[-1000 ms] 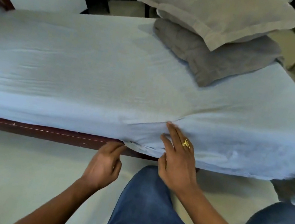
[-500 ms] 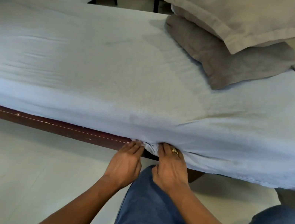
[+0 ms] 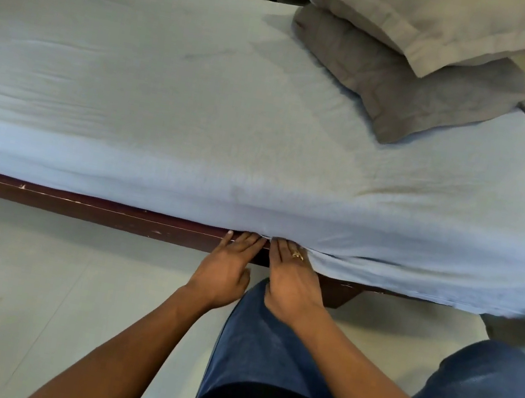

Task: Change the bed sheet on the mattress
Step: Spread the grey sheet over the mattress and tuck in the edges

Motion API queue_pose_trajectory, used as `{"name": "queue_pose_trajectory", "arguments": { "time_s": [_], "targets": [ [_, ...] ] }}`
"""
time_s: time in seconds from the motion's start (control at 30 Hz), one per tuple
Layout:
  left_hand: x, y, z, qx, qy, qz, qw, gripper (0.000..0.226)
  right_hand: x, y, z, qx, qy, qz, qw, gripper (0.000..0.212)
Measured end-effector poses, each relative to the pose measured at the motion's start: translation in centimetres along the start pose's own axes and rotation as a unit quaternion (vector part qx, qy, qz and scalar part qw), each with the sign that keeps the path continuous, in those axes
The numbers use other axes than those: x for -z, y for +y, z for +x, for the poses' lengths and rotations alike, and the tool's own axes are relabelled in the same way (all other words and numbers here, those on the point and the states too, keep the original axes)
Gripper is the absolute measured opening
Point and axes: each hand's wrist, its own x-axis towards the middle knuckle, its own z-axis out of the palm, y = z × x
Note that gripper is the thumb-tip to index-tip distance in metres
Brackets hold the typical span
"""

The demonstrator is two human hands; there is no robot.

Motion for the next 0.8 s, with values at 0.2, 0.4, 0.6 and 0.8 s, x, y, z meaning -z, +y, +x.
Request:
{"name": "queue_pose_trajectory", "arguments": {
  "time_s": [0.2,0.4,0.6,0.8],
  "targets": [
    [0.7,-1.3,0.3,-0.006,0.056,0.024,0.998,0.067,1.2,-0.4,3.4,-0.056,-0.045,0.021,0.997,0.062],
    [0.1,-0.8,0.8,0.053,-0.067,0.112,0.99,0.08,2.3,-2.1,-1.1,-0.024,-0.021,0.043,0.999,0.067],
    [2.3,-2.2,0.5,-0.004,0.002,-0.021,1.0,0.067,0.8,-2.2,3.0,-0.007,-0.037,-0.003,0.999,0.078],
    [0.8,-0.6,0.3,0.005,-0.036,0.033,0.999,0.079,1.4,-1.6,2.7,-0.004,-0.05,0.036,0.998,0.072]
  ]
}}
